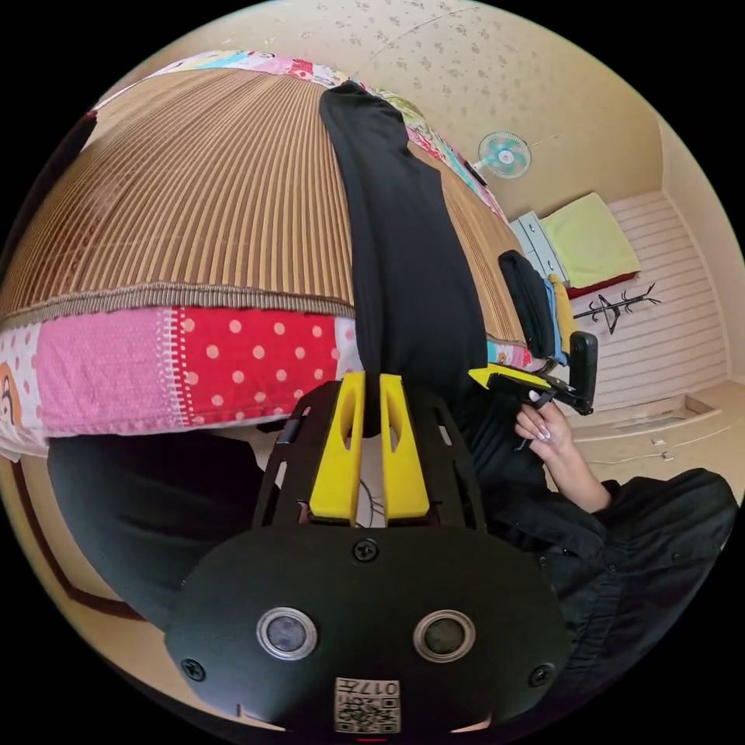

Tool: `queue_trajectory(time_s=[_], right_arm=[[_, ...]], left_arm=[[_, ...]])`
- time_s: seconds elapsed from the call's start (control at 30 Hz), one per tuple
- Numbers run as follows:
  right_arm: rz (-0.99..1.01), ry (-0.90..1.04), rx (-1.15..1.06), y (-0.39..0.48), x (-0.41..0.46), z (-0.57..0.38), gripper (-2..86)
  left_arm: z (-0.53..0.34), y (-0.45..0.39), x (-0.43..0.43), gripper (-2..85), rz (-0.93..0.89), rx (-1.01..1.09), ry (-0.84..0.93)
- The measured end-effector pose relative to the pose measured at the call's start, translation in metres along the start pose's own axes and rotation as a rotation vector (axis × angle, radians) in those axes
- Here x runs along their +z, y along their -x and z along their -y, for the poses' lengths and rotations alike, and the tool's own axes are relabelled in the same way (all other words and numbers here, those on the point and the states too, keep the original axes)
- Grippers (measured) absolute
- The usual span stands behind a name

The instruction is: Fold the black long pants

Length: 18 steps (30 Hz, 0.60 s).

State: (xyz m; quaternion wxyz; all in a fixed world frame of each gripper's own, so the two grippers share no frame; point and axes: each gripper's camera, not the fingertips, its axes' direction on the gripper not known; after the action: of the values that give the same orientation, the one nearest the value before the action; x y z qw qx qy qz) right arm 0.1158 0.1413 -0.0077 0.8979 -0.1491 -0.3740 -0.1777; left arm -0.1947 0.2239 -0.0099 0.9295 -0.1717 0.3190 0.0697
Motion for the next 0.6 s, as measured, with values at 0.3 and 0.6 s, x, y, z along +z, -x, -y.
queue_trajectory(time_s=[0.3, 0.6], right_arm=[[0.215, -0.184, 0.051, -0.065, -0.037, -0.031, 7.7], [0.449, -0.188, 0.068, -0.098, -0.017, -0.027, 9.2]], left_arm=[[0.001, 0.049, -0.047, 7.1, -0.168, 0.021, -0.267], [0.033, 0.080, -0.031, 10.0, -0.267, 0.051, -0.164]])
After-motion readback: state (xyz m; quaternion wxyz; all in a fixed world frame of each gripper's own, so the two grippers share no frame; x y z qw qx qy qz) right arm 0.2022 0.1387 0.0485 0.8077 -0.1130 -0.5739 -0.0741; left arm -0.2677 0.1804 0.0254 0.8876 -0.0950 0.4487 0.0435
